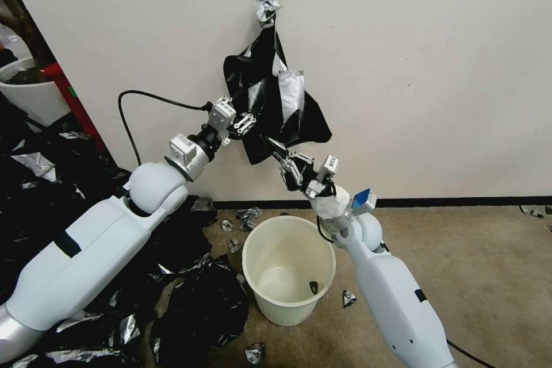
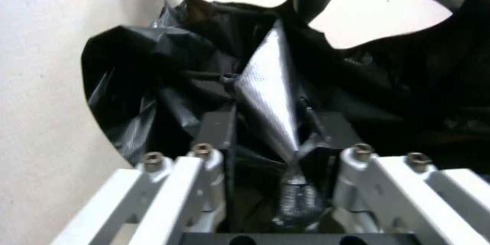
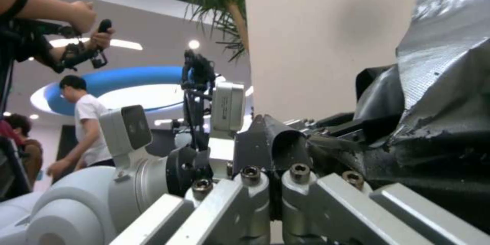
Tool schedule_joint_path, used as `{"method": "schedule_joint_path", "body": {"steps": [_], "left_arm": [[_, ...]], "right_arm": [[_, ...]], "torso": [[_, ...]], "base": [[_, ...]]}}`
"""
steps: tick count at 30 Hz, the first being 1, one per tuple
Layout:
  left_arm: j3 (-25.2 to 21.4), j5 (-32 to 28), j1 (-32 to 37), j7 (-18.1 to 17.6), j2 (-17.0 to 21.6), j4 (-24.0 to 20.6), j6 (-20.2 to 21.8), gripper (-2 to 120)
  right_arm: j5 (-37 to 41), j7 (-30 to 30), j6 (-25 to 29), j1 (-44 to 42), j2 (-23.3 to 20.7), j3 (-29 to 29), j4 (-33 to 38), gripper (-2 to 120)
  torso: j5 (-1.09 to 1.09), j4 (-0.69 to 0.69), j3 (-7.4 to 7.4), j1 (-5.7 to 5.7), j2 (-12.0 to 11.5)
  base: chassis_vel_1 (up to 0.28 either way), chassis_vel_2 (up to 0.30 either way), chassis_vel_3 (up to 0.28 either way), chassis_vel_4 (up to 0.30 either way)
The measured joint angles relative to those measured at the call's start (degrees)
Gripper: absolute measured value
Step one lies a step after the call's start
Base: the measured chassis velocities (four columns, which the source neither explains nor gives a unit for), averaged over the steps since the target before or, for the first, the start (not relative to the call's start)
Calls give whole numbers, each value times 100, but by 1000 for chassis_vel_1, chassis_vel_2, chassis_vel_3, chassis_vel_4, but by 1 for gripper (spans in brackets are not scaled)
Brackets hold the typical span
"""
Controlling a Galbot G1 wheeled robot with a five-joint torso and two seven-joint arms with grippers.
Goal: Place a trash bag onto the trash bin.
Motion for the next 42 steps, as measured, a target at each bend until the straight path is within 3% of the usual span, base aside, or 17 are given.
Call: {"method": "schedule_joint_path", "body": {"steps": [4,6,7,9,14,16,17,21,24,27,30,35,42], "left_arm": [[-6,-194,10,-19,-41,-4,25,14],[-9,-340,11,-59,-126,8,3,5],[-9,-340,11,-59,-126,8,3,5],[-26,-471,42,-151,-218,25,-81,0],[-107,-624,166,-189,-327,14,-183,0],[-176,-675,261,-190,-379,-7,-228,0],[-176,-675,261,-190,-379,-7,-228,0],[-264,-696,396,-188,-437,-21,-262,0],[-287,-708,423,-186,-441,-39,-264,0],[-325,-768,467,-196,-446,-117,-263,0],[-382,-827,571,-233,-457,-261,-246,0],[-413,-832,685,-237,-469,-344,-241,0],[-454,-825,774,-238,-463,-409,-240,0]], "right_arm": [[-6,462,108,-199,-67,-35,205,0],[6,890,160,-423,-125,-73,376,8],[6,890,160,-423,-125,-73,376,8],[35,1067,206,-686,-169,-35,543,20],[86,1143,302,-1045,-160,250,847,33],[197,1696,325,-1141,-132,419,1127,43],[197,1696,325,-1141,-132,419,1127,43],[539,3021,231,-832,-128,301,1267,64],[588,3253,115,-648,-147,183,1187,73],[270,3523,-106,-510,-201,-20,1083,82],[-575,4033,-307,-463,-246,-345,1090,94],[-1292,4609,-486,-345,-227,-586,1150,100],[-1436,5117,-817,95,-212,-735,1054,100]], "torso": [[0,0,0,0,0],[1,0,0,0,0],[1,0,0,0,0],[1,-1,0,0,0],[1,-1,0,0,0],[0,-2,0,0,0],[0,-2,0,0,0],[0,-1,0,0,0],[0,1,0,0,0],[0,0,0,0,0],[0,0,0,0,0],[0,0,0,0,0],[0,0,0,0,0]], "base": [[0,0,0,0],[0,0,0,0],[0,0,0,0],[0,0,0,0],[0,0,0,0],[0,0,0,0],[0,0,0,0],[0,0,0,0],[0,0,0,0],[0,0,0,0],[0,0,0,0],[0,0,0,0],[0,0,0,0]]}}
